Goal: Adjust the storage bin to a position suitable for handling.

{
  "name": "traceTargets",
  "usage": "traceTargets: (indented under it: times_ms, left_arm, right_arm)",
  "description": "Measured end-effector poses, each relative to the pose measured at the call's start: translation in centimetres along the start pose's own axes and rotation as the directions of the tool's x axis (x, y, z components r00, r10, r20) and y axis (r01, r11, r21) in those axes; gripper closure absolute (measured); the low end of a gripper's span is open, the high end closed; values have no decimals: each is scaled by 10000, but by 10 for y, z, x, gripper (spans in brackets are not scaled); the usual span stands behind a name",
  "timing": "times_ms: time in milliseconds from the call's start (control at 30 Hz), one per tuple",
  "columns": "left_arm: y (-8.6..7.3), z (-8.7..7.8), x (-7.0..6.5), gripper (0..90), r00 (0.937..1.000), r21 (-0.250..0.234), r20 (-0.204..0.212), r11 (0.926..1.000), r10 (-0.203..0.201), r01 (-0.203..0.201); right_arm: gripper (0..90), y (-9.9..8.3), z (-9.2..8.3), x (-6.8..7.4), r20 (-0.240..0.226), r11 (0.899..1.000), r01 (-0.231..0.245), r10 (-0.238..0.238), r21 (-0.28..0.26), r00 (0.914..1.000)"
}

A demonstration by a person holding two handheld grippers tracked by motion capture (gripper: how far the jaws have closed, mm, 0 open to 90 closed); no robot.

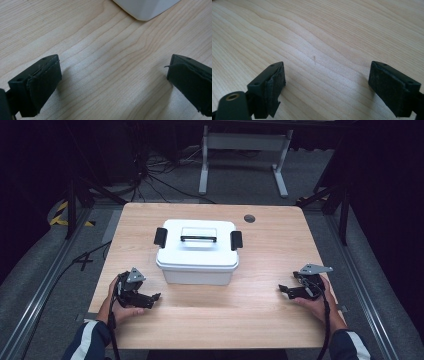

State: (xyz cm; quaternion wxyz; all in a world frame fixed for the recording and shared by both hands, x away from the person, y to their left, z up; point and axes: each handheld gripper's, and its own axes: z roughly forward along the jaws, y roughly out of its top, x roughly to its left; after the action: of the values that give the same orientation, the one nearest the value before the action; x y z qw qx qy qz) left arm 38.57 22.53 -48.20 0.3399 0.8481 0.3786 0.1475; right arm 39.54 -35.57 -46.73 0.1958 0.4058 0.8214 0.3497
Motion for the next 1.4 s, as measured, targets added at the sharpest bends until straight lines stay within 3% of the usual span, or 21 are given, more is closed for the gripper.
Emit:
traceTargets:
  times_ms: [100, 300, 400, 567, 633, 767, 1033, 1400]
  left_arm:
    - [-2, -2, 0, 0, 9996, 71, 285, 9999, 69, -71]
    - [-3, -2, 1, 1, 9992, -6, 356, 9998, 196, -196]
    - [-3, -2, 1, 0, 9992, -8, 358, 9998, 197, -197]
    - [-3, -2, 1, 0, 9992, -25, 353, 9998, 195, -194]
    - [-3, -2, 2, 1, 9990, -13, 339, 9996, 285, -285]
    - [-3, -2, 2, 0, 9986, -27, 438, 9996, 295, -294]
    - [-3, -2, 3, 0, 9985, -4, 449, 9995, 312, -312]
    - [-3, -2, 3, 0, 9984, -10, 462, 9995, 331, -331]
  right_arm:
    - [142, 0, 0, 0, -12, 10000, 10, -10, -4, 10000]
    - [176, 1, -2, 0, -152, 9998, 52, -49, 201, 9999]
    - [276, 3, -5, 2, -390, 9991, 336, -325, 276, 9987]
    - [281, 5, -8, 3, -624, 9965, 533, -493, 641, 9968]
    - [303, 9, -11, 5, -714, 9929, 934, -882, 732, 9935]
    - [311, 15, -15, 7, -872, 9911, 1098, -1031, 750, 9908]
    - [350, 53, -28, 12, -1045, 9849, 1727, -1704, 133, 9798]
    - [399, 114, -36, 31, -1258, 9559, 2912, -2937, -380, 9476]
